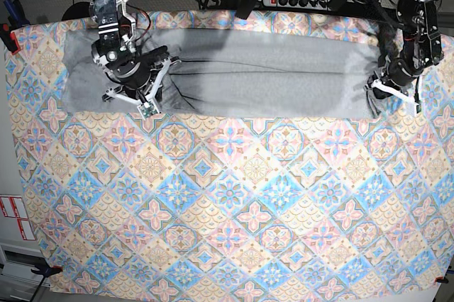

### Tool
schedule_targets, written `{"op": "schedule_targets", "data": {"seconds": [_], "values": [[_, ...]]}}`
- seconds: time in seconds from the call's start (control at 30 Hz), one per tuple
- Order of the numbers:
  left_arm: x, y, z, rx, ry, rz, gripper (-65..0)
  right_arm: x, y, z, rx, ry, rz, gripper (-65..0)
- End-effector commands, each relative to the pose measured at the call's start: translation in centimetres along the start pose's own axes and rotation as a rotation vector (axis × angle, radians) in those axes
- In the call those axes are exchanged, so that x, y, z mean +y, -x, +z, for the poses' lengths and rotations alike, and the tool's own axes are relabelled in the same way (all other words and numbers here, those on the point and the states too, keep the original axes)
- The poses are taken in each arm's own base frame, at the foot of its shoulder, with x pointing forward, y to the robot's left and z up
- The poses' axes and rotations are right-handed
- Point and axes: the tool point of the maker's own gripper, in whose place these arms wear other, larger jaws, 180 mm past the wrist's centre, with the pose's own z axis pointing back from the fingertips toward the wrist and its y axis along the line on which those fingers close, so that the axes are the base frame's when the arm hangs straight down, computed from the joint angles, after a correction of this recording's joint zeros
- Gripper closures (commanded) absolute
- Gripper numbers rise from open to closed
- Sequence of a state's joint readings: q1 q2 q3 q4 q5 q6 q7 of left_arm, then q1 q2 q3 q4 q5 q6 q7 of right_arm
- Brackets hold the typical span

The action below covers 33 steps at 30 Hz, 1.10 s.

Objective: Fold the T-shirt properly
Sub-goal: 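Grasp the strip's other end with the left gripper and fold it inward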

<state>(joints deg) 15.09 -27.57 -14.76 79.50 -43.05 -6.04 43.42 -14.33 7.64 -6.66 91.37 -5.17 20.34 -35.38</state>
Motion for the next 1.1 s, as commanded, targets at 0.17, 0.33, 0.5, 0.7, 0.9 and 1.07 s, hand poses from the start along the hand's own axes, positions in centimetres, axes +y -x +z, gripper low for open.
{"op": "schedule_targets", "data": {"seconds": [0.17,0.33,0.5,0.7,0.9,1.07], "values": [[0.5,-3.6,0.8,-0.071,-0.010,-0.050,0.0,-1.0,-3.8,1.3,-0.111,0.032,0.023,-1.1],[-0.9,-3.9,1.2,-0.082,0.023,-0.067,0.0,-1.2,-4.1,1.5,-0.121,0.038,0.028,-1.1],[-8.0,-2.5,2.8,-0.119,0.172,-0.122,0.0,-2.3,-3.7,1.7,-0.112,0.064,0.010,-1.1],[-16.1,0.7,4.0,-0.096,0.356,-0.169,0.0,-3.8,-3.3,2.0,-0.108,0.099,-0.011,-1.1],[-20.6,3.4,4.1,-0.051,0.457,-0.152,0.0,-8.6,-1.3,3.6,-0.083,0.222,-0.086,-1.1],[-22.5,3.8,3.7,-0.049,0.490,-0.106,0.0,-10.7,-0.4,4.5,-0.075,0.278,-0.119,-1.1]]}}
